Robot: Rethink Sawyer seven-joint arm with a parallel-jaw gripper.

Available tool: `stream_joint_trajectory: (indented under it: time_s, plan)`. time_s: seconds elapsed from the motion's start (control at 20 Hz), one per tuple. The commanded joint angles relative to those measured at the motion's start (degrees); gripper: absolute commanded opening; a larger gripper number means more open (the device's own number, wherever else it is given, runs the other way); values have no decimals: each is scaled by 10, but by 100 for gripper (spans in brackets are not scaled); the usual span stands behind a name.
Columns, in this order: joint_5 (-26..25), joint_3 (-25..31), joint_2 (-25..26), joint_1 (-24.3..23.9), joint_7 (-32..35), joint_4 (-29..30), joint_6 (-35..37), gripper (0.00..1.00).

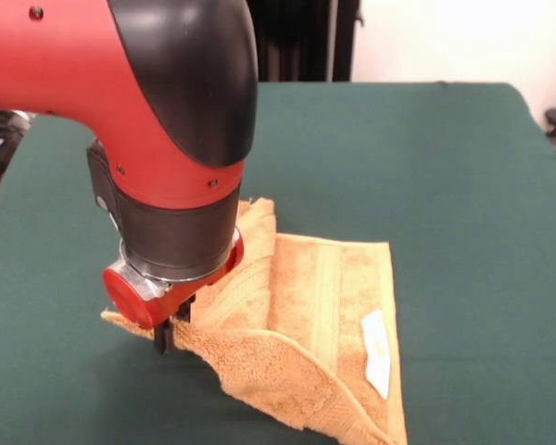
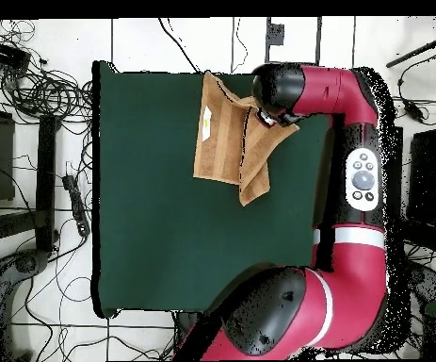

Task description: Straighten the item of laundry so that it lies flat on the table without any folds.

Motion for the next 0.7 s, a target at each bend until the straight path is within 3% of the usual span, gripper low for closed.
stream_joint_trajectory:
  time_s: [0.05,0.7]
  plan:
    - [1,44,5,28,-184,19,40,0]
    - [10,53,10,30,-176,-17,67,0]
